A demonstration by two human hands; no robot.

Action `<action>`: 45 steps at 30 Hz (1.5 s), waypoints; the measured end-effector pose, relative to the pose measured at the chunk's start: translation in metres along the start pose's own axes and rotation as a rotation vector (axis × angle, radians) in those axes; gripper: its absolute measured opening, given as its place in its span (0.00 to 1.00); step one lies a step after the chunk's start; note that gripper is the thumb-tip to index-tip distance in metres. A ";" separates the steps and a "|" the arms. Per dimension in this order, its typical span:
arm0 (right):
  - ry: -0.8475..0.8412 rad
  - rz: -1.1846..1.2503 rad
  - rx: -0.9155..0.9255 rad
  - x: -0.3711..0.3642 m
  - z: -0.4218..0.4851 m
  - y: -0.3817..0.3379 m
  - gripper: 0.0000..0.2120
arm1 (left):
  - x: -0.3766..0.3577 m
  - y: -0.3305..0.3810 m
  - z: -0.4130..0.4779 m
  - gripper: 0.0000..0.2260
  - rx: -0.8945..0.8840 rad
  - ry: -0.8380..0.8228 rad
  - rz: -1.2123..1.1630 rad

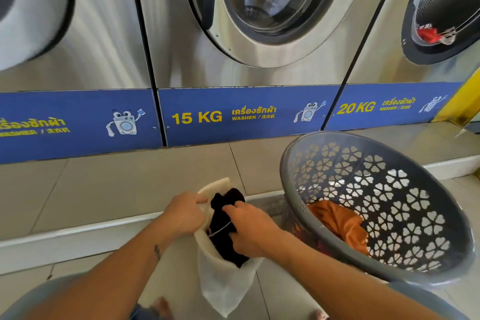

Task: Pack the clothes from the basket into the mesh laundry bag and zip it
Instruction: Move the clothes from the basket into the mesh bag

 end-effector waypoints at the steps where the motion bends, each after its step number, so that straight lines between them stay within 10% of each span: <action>1: -0.048 0.013 0.019 -0.013 0.003 0.001 0.22 | 0.000 -0.010 -0.001 0.27 0.022 0.002 0.013; 8: -0.199 -0.007 0.179 -0.069 0.015 -0.009 0.31 | 0.004 -0.035 -0.003 0.28 -0.074 0.019 -0.012; 26: -0.160 -0.293 -0.406 -0.042 0.027 0.072 0.25 | -0.002 -0.018 0.018 0.26 -0.154 0.053 0.072; 38: 0.149 0.431 -0.337 -0.039 0.002 0.073 0.11 | -0.043 -0.018 0.008 0.30 -0.146 -0.102 0.143; 45: -0.415 -0.121 -0.120 -0.089 -0.015 0.074 0.30 | -0.058 -0.016 0.008 0.31 -0.111 -0.021 -0.114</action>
Point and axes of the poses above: each hand's wrist, its own z-axis towards the middle knuckle, its own x-axis out of the back of the hand, y = z × x, the point moved 4 cm from there along z, towards the middle knuckle, and after that the axes turned 1 degree about x, right-handed, at the moved point
